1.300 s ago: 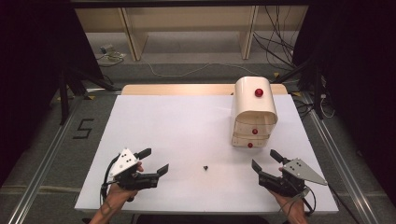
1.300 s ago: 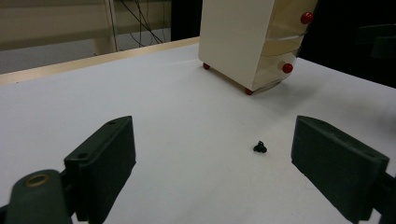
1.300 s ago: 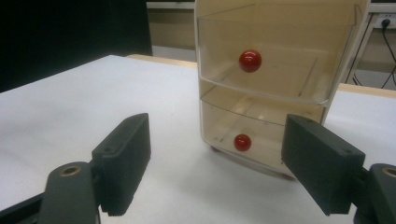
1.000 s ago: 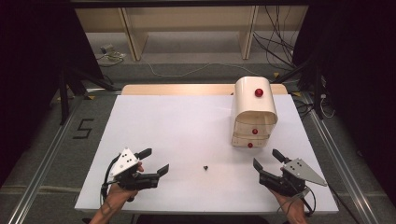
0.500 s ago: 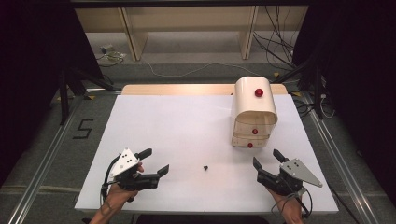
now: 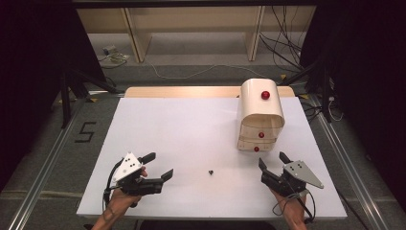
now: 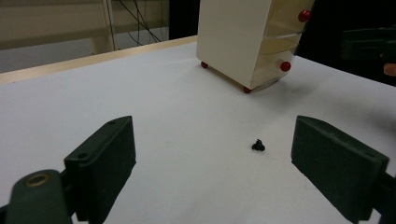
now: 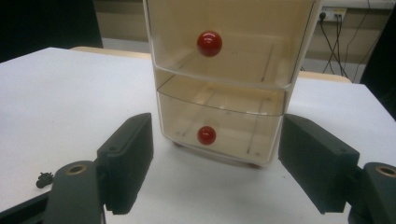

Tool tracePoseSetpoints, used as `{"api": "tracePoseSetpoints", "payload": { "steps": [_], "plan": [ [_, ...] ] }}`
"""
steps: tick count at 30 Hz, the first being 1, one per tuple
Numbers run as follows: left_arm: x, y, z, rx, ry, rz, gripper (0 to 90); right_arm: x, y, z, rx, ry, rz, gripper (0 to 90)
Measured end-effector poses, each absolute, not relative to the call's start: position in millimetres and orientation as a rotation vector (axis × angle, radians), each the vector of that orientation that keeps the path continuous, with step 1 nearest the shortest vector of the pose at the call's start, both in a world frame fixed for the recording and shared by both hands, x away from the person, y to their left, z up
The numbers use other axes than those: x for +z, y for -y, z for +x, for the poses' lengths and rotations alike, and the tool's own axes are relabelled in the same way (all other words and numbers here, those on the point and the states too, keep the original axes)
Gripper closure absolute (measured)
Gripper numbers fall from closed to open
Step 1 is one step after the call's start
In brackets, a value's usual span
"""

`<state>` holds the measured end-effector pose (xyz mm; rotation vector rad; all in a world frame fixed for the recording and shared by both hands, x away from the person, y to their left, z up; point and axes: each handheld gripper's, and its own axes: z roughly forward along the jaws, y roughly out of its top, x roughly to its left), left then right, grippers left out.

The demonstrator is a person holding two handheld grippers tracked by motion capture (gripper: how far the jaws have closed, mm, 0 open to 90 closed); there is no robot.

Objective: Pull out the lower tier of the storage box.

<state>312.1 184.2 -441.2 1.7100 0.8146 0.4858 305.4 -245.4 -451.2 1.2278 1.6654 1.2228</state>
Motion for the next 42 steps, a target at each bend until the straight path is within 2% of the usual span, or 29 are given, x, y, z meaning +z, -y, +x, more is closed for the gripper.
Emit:
{"api": "tracePoseSetpoints", "payload": {
  "steps": [42],
  "plan": [
    [-440.4, -186.2, 311.3, 0.484, -0.818, 1.704, 13.6, -474.9, 224.1, 341.6, 1.092, -1.689, 1.291, 45.6]
  ]
}}
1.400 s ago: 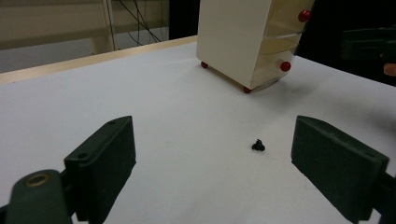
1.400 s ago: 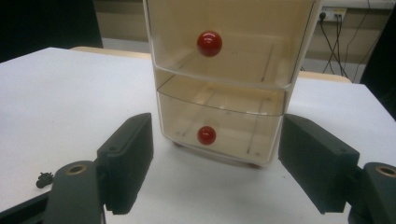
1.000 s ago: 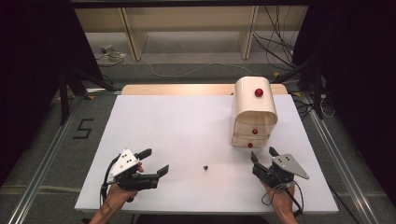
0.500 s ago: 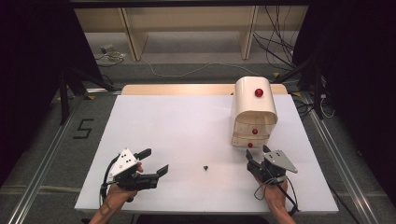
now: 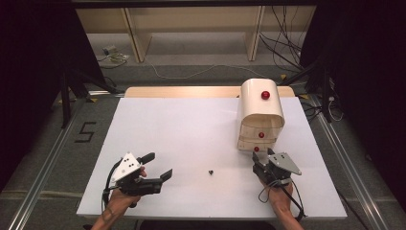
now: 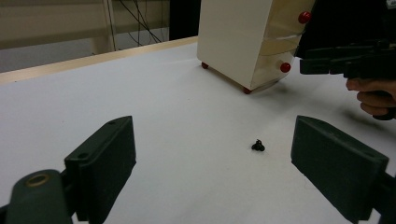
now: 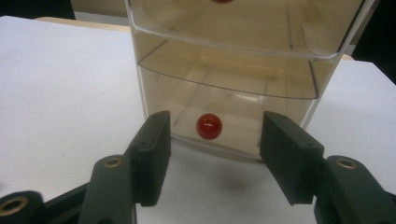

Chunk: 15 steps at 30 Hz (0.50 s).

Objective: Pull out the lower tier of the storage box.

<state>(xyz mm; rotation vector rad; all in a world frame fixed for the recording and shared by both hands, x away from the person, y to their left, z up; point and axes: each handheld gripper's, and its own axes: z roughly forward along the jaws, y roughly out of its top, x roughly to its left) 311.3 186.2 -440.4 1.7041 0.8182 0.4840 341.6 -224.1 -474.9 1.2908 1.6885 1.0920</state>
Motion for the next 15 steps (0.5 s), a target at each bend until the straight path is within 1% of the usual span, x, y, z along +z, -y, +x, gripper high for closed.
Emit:
{"api": "tracePoseSetpoints", "payload": {
  "steps": [5, 15],
  "plan": [
    [-440.6, -185.9, 311.2, 0.486, -0.814, 1.709, 13.6, -476.8, 223.3, 344.2, 1.087, -1.683, 1.3, 49.0],
    [-440.6, -186.1, 311.4, 0.485, -0.816, 1.709, 13.6, -480.7, 220.6, 348.1, 1.075, -1.68, 1.317, 52.6]
  ]
}}
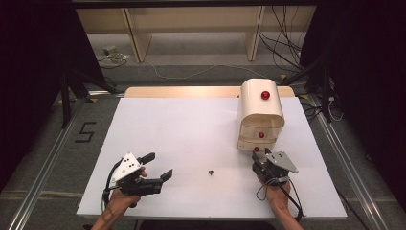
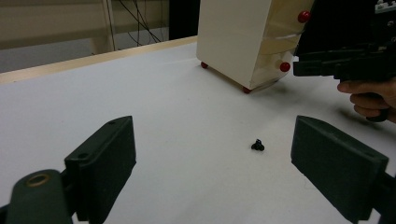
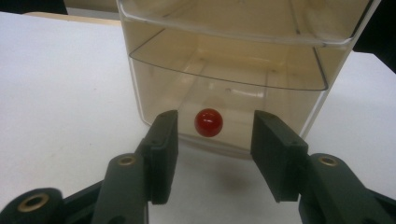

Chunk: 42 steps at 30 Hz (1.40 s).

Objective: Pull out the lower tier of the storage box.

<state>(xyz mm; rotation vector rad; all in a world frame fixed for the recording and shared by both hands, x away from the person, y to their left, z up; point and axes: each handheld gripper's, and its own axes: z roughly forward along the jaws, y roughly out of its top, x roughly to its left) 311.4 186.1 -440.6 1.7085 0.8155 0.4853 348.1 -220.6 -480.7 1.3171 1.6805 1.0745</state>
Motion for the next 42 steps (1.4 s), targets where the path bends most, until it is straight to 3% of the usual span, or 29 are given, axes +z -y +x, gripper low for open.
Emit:
{"api": "tracePoseSetpoints", "payload": {
  "steps": [19, 42],
  "plan": [
    [-440.7, -185.6, 311.1, 0.48, -0.812, 1.713, 13.8, -488.3, 213.2, 355.4, 1.031, -1.675, 1.338, 63.2],
    [-440.5, -185.8, 311.3, 0.478, -0.816, 1.705, 13.9, -491.9, 207.2, 360.2, 0.997, -1.663, 1.341, 68.7]
  ]
}}
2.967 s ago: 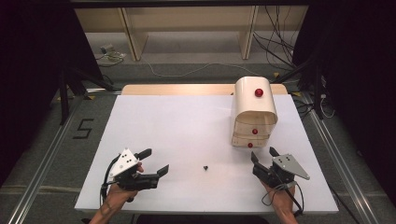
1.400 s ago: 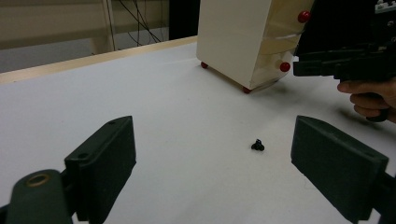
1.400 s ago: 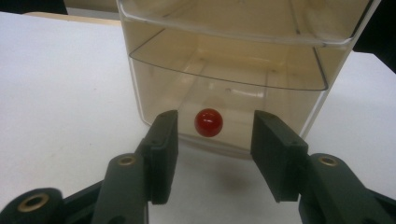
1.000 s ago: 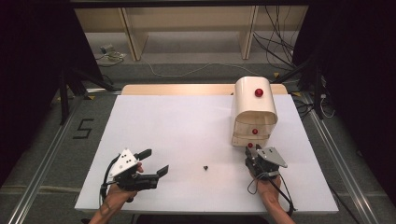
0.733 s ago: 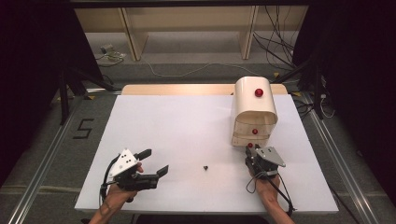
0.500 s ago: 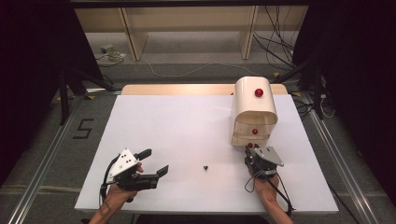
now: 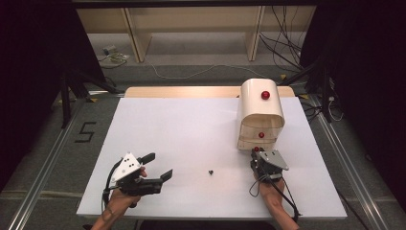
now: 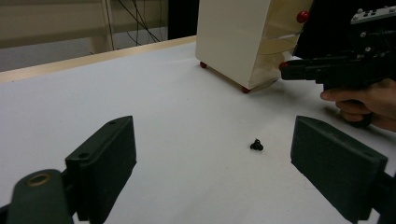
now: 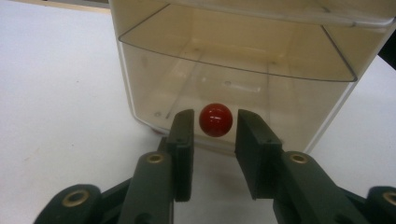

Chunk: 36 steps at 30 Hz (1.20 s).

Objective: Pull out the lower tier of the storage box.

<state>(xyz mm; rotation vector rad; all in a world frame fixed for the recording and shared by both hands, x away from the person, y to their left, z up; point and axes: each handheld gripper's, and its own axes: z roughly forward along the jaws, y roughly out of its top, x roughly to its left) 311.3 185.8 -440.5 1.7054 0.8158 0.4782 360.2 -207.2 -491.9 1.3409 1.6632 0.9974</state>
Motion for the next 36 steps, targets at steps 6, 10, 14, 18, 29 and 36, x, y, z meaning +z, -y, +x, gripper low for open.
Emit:
{"api": "tracePoseSetpoints", "payload": {
  "steps": [6, 10, 14, 18, 29, 36],
  "plan": [
    [-440.5, -185.9, 311.4, 0.477, -0.817, 1.706, 13.9, -492.6, 205.8, 360.7, 0.985, -1.659, 1.338, 70.0],
    [-440.5, -185.9, 311.4, 0.478, -0.816, 1.706, 14.0, -493.0, 204.8, 360.8, 0.981, -1.653, 1.342, 70.7],
    [-440.4, -185.9, 311.3, 0.478, -0.816, 1.706, 14.0, -493.1, 203.5, 360.8, 0.975, -1.65, 1.343, 71.4],
    [-440.5, -185.9, 311.4, 0.478, -0.817, 1.706, 14.0, -493.1, 203.3, 360.8, 0.972, -1.643, 1.347, 73.0],
    [-440.1, -186.4, 311.2, 0.479, -0.815, 1.706, 14.0, -492.2, 202.6, 360.6, 0.965, -1.642, 1.355, 73.9],
    [-440.1, -186.5, 311.2, 0.48, -0.815, 1.705, 14.0, -491.7, 202.8, 359.7, 0.964, -1.645, 1.356, 73.9]
  ]
}}
